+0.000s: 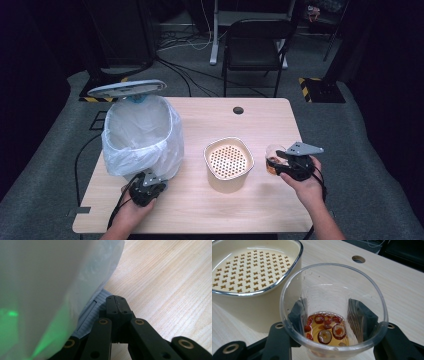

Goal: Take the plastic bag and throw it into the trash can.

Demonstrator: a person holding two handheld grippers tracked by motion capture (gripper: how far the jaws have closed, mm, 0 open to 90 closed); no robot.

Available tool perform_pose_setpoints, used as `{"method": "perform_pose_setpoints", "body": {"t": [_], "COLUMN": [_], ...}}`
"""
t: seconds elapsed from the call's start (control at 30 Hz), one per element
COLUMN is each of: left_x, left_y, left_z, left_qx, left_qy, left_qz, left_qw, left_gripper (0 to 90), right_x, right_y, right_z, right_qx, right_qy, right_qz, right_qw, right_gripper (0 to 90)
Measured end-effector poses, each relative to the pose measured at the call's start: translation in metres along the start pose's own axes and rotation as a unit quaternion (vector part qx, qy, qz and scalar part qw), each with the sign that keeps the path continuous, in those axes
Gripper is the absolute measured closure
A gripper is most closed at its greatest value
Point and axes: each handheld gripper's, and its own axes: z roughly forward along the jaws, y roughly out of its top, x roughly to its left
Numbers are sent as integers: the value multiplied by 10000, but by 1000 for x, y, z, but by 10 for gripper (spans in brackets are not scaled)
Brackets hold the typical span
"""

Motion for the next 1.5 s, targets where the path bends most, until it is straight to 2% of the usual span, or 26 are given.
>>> {"method": "perform_pose_setpoints", "body": {"t": [0.23, 0.37, 0.77, 0.93, 1.13, 1.23, 1.27, 1.33, 1.5], "left_x": [0, 0, 0, 0, 0, 1, 0, 1, 0], "left_y": [0, 0, 0, 0, 0, 0, 0, 0, 0], "left_z": [0, 0, 0, 0, 0, 0, 0, 0, 0], "left_qx": [-1, -2, 6, 5, 28, 29, 40, 23, 31], "left_qy": [-1, -3, -7, -2, 2, 2, 5, 0, -3], "left_qz": [2, 1, 6, -7, -2, 65, 0, 64, 3], "left_qw": [10000, 10000, 10000, 10000, 10000, 10000, 10000, 10000, 10000], "left_gripper": [900, 900, 900, 900, 900, 900, 900, 900, 900], "right_x": [0, 1, 0, -4, -7, -7, -7, -7, -12], "right_y": [12, 16, 33, 38, 46, 51, 53, 56, 67], "right_z": [1, 2, 2, 5, 11, 15, 16, 19, 26], "right_qx": [-64, -60, -71, -125, -146, -153, -145, -149, -224], "right_qy": [-27, -35, -56, 106, 247, 266, 293, 299, 390], "right_qz": [-181, -202, -588, -680, -953, -1056, -1099, -1147, -1246], "right_qw": [9998, 9998, 9982, 9976, 9950, 9939, 9934, 9928, 9912], "right_gripper": [504, 503, 501, 501, 501, 500, 500, 499, 499]}}
